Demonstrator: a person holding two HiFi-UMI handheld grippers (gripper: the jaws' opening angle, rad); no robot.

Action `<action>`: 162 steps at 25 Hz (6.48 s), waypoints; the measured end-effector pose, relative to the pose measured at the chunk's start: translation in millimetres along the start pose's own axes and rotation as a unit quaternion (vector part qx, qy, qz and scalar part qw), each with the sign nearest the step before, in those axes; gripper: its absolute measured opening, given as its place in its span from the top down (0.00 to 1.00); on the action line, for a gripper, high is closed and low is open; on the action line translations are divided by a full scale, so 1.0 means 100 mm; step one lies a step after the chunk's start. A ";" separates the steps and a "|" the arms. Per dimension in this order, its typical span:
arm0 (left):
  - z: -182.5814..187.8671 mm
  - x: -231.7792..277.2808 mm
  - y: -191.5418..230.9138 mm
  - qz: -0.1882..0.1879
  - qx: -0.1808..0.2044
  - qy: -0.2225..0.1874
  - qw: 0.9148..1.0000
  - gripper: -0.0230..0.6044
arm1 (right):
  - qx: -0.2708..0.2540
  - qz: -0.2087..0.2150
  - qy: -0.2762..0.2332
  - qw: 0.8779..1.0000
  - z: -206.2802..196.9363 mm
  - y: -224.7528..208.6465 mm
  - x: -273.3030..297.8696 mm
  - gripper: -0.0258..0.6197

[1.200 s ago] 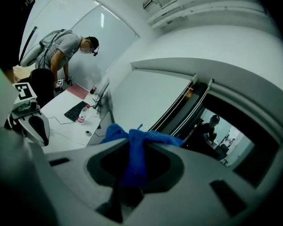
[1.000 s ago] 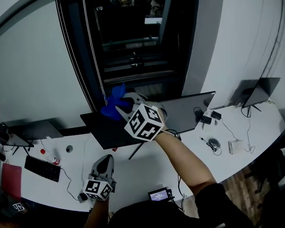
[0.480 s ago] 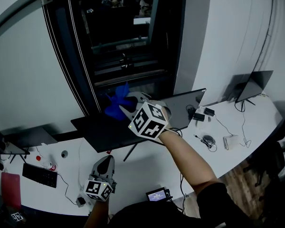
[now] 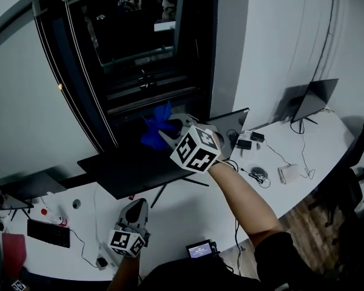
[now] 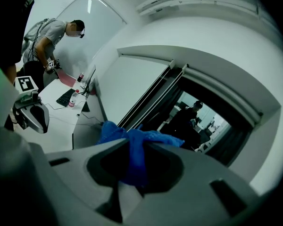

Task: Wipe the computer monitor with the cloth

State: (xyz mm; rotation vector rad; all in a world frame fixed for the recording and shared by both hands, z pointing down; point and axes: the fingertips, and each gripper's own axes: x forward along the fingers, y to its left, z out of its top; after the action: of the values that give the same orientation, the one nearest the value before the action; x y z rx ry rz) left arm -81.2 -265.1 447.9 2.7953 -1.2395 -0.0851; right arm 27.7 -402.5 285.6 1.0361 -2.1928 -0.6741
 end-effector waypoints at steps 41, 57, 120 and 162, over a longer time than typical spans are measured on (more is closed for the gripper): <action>0.03 0.54 -1.05 0.057 0.008 0.004 0.998 0.97 | 0.049 -0.024 0.021 0.998 -1.59 -1.03 -1.03 0.83; 0.00 0.80 -1.11 0.052 -0.005 -0.007 0.999 0.97 | 0.110 -0.044 0.018 0.993 -2.06 -1.34 -1.27 0.83; -0.47 0.82 -1.08 0.066 -0.045 0.032 0.996 0.97 | 0.444 -0.032 -0.082 0.892 -3.53 -0.64 -1.10 0.83; -0.89 0.89 -0.90 0.072 -0.061 0.080 0.992 0.97 | 0.472 0.002 -0.002 0.882 -4.43 0.22 -0.60 0.83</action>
State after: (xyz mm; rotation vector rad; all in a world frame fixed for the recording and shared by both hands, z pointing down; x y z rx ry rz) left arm 51.8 -266.2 526.5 2.5443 -1.3437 0.0688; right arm 361.6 -422.4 583.4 1.4570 -2.5417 0.4966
